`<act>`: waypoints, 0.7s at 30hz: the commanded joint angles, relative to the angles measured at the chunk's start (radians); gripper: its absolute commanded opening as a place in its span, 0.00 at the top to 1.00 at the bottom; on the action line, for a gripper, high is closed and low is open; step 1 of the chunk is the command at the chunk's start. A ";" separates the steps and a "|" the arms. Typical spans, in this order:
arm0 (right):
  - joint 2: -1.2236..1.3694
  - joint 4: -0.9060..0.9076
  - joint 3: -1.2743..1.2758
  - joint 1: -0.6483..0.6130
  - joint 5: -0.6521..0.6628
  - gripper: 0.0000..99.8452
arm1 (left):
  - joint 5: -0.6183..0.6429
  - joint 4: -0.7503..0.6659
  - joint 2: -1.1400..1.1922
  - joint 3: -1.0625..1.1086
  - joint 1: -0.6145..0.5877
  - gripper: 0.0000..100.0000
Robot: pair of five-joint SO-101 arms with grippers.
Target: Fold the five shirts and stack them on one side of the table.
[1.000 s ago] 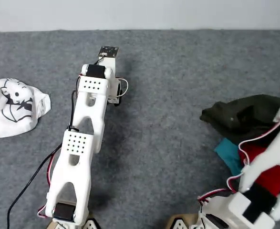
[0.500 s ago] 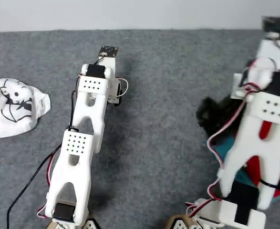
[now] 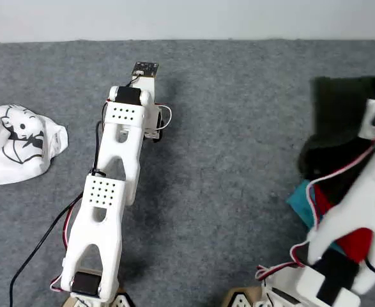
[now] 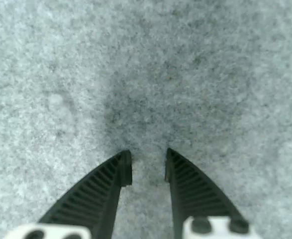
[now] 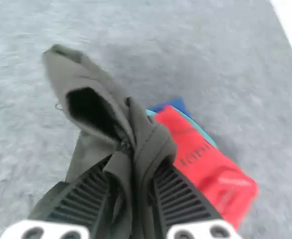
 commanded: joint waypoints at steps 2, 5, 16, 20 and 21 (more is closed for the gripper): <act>-0.028 0.035 0.041 0.151 0.012 0.99 | 0.005 0.012 -0.006 -0.028 -0.002 0.88; -0.012 0.033 0.133 0.236 0.032 0.99 | 0.005 0.012 -0.006 -0.028 -0.002 0.88; -0.007 -0.119 0.476 0.486 0.135 0.99 | 0.005 0.012 -0.006 -0.028 -0.002 0.88; -0.008 -0.143 0.565 0.564 0.158 0.99 | 0.005 0.012 -0.006 -0.028 -0.002 0.88; -0.008 -0.143 0.578 0.585 0.157 0.99 | 0.005 0.012 -0.006 -0.028 -0.002 0.88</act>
